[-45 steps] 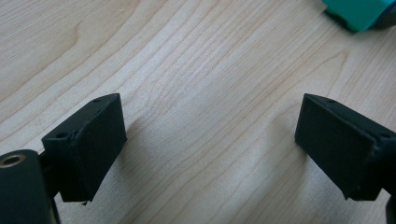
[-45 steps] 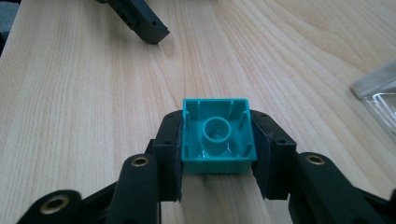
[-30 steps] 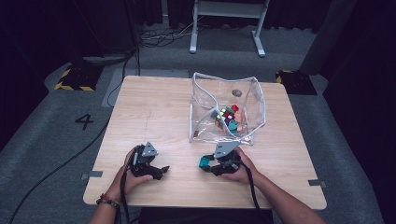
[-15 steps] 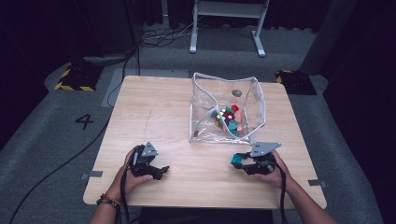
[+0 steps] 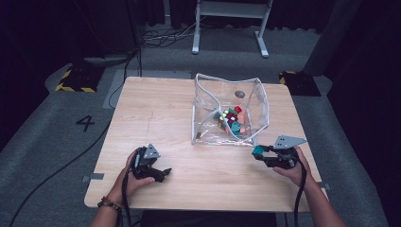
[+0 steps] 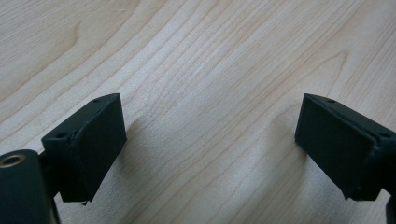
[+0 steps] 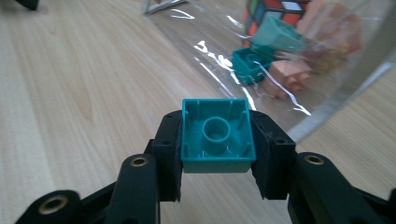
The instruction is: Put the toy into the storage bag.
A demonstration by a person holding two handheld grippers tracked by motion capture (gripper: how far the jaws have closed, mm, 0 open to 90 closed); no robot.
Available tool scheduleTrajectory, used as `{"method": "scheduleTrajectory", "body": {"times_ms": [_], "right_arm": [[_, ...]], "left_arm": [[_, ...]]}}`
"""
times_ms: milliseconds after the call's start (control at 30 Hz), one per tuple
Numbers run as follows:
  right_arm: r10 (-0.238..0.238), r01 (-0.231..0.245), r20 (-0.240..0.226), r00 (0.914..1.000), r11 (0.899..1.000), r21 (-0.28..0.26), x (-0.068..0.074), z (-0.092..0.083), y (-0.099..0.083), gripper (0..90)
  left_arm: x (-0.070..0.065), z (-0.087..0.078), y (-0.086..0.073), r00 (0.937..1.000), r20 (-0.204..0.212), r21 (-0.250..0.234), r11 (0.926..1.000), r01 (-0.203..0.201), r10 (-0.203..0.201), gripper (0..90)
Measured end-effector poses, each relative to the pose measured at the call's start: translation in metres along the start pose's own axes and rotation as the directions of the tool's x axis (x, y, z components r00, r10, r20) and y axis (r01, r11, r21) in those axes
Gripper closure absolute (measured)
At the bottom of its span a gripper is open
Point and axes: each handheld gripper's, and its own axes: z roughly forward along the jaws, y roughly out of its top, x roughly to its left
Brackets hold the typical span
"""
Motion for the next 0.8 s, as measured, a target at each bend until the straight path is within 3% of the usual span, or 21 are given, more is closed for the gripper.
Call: {"method": "scheduleTrajectory", "body": {"times_ms": [67, 167, 267, 333, 400, 700, 800], "right_arm": [[0.01, -0.01, 0.024, 0.9997, 1.0, -0.001, -0.004, -0.002, -0.001, 59.4], [0.046, -0.046, 0.024, 0.9987, 0.999, -0.024, -0.011, -0.007, -0.003, 59.4], [0.04, -0.039, 0.06, 0.9974, 0.999, -0.015, -0.014, -0.011, -0.003, 59.4], [0.075, -0.071, 0.072, 0.9946, 0.996, -0.044, -0.02, -0.019, -0.002, 59.4], [0.065, -0.062, 0.111, 0.9917, 0.998, -0.033, -0.022, -0.02, -0.002, 59.4], [0.096, -0.087, 0.158, 0.9828, 0.994, -0.06, -0.042, -0.026, 0.006, 59.4], [0.115, -0.104, 0.188, 0.9754, 0.992, -0.065, -0.053, -0.026, 0.01, 59.4]], "left_arm": [[0.0, 0.0, 0.0, 1.0, 0.0, 0.0, 1.0, 0.0, 0.0, 8.9], [0.0, 0.0, 0.0, 1.0, 0.0, 0.0, 1.0, 0.0, 0.0, 8.9], [0.0, 0.0, 0.0, 1.0, -0.001, -0.001, 1.0, 0.0, 0.0, 8.9], [0.0, 0.0, 0.0, 1.0, -0.001, -0.001, 1.0, 0.0, 0.0, 8.9], [0.0, 0.0, 0.0, 1.0, -0.002, -0.001, 1.0, 0.0, 0.0, 8.9], [0.0, 0.0, 0.0, 1.0, -0.001, -0.001, 1.0, 0.0, 0.0, 8.9], [0.0, 0.0, 0.0, 1.0, -0.002, -0.001, 1.0, 0.0, 0.0, 8.9]]}}
